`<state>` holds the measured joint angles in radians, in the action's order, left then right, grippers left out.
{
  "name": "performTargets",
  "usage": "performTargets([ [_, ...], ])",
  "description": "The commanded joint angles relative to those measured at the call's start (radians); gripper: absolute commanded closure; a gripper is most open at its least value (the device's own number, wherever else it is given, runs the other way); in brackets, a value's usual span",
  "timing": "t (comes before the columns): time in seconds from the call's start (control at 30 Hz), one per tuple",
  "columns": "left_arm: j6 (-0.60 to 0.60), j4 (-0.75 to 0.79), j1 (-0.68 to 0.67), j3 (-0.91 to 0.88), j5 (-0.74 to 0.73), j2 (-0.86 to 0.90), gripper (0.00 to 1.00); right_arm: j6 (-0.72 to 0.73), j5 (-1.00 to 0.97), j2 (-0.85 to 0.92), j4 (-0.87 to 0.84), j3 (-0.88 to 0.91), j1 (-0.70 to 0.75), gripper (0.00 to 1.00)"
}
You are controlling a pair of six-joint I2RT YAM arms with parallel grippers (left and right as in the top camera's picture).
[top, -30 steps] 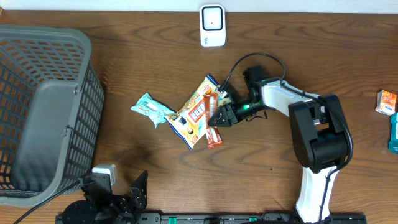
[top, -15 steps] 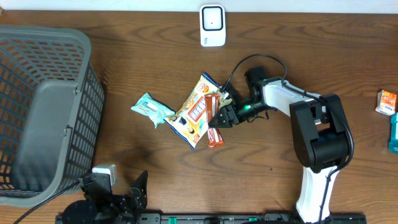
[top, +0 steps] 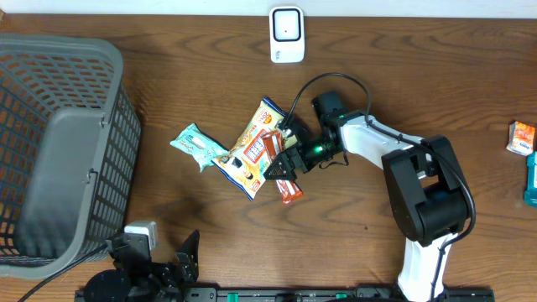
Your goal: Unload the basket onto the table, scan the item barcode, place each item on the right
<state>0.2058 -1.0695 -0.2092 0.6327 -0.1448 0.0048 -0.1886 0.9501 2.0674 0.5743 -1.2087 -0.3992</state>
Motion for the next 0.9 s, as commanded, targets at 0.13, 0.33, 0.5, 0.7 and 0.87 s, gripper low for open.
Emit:
performTargets([
  [0.13,-0.002,0.002,0.004,0.005,-0.005,0.000,0.02,0.036,-0.241,0.071,0.121,0.061,-0.005,0.03],
  [0.33,-0.002,0.002,0.004,0.005,-0.005,0.000,0.02,-0.001,-0.265,0.071,0.113,0.108,-0.001,0.03],
  [0.5,-0.002,0.002,0.004,0.005,-0.005,0.000,0.02,0.050,-0.280,0.071,0.061,0.160,-0.001,0.08],
  [0.7,-0.002,0.002,0.004,0.005,-0.005,0.000,0.02,0.104,-0.330,0.071,0.061,0.166,-0.001,0.53],
  [0.87,-0.002,0.002,0.004,0.005,-0.005,0.000,0.02,0.125,-0.351,0.071,0.061,0.166,-0.001,0.99],
])
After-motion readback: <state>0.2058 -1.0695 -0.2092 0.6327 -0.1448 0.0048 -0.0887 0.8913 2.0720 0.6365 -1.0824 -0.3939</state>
